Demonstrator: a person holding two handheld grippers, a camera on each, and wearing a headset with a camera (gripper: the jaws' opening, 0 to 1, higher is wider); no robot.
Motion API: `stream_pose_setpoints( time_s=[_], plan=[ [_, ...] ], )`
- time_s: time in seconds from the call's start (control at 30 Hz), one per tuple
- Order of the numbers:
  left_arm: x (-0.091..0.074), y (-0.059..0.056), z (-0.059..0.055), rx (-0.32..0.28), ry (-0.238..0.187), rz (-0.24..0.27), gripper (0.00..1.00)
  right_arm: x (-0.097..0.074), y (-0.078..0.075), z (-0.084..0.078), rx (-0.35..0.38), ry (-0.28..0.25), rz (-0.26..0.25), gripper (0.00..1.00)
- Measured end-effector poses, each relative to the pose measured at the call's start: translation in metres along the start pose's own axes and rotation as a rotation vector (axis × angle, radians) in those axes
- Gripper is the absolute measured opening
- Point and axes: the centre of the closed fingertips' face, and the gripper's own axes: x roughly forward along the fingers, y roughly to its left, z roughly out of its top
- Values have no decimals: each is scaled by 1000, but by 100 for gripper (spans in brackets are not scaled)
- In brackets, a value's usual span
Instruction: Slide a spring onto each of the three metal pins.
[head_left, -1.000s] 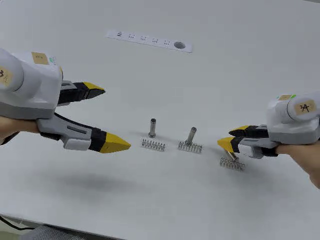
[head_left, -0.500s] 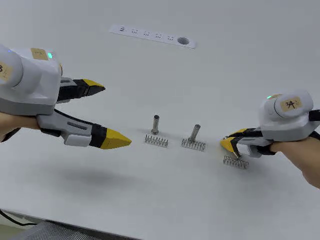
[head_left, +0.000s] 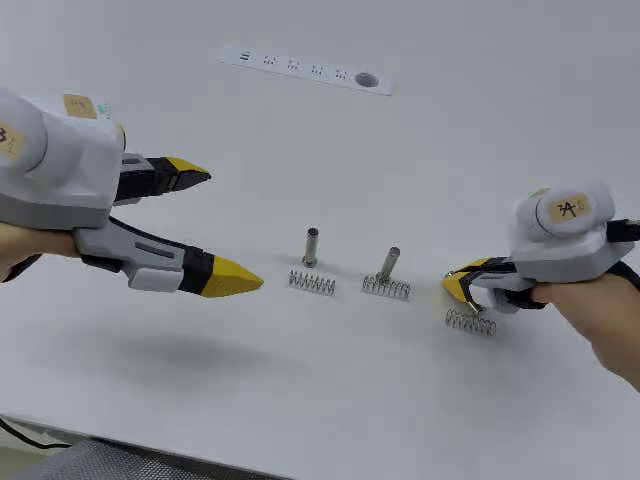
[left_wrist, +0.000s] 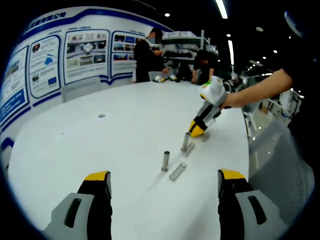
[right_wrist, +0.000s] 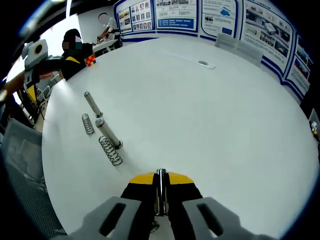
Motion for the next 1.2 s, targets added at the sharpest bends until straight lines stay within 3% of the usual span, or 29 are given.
stream_pose_setpoints(
  time_s=[0.33,0.77,1.2],
  plan=[
    [-3,-1,2,0,-8,5,90,-2,1,0,13,25,3,9],
    [-2,-4,8,3,-25,-1,90,-22,-1,18,-9,-72,-22,9],
    [0,-8,13,17,-28,-7,89,-35,-3,21,-37,-123,-40,8]
  ],
)
